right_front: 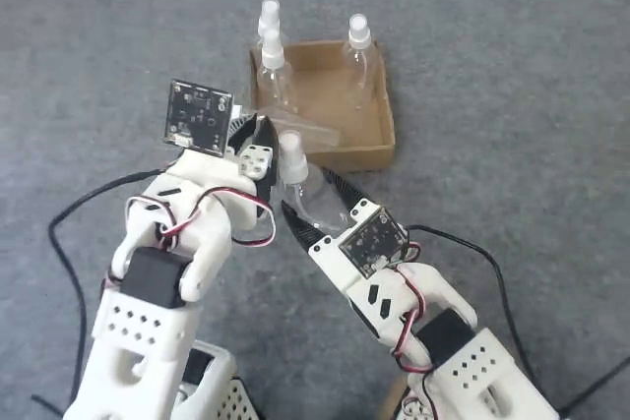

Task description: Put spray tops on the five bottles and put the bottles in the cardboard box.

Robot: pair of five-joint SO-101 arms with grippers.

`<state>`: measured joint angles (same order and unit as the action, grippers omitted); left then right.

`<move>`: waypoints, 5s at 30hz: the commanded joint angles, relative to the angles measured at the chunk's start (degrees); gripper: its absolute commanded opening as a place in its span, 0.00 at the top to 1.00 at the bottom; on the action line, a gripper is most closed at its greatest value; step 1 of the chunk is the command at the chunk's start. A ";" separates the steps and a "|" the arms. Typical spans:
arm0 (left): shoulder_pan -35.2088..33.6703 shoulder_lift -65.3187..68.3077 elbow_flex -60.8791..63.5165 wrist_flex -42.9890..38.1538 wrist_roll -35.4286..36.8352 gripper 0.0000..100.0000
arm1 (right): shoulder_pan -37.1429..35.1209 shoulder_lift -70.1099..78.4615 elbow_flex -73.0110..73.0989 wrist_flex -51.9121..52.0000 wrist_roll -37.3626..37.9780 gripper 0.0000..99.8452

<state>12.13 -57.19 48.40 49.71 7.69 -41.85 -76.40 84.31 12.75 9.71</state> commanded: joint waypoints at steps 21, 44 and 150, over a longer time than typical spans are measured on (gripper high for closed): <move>4.31 -1.32 5.49 -2.55 -0.18 0.96 | -0.22 -2.77 -1.41 1.19 0.97 0.99; 10.55 -1.41 4.88 0.88 -3.52 0.96 | 1.89 -2.24 -1.41 1.71 0.97 0.99; -22.24 -22.77 23.60 -3.78 2.02 0.96 | 42.77 66.86 -33.41 -18.33 -4.84 0.82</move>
<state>-9.93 -79.08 72.66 47.78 9.36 0.18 -7.30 52.04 -5.19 5.14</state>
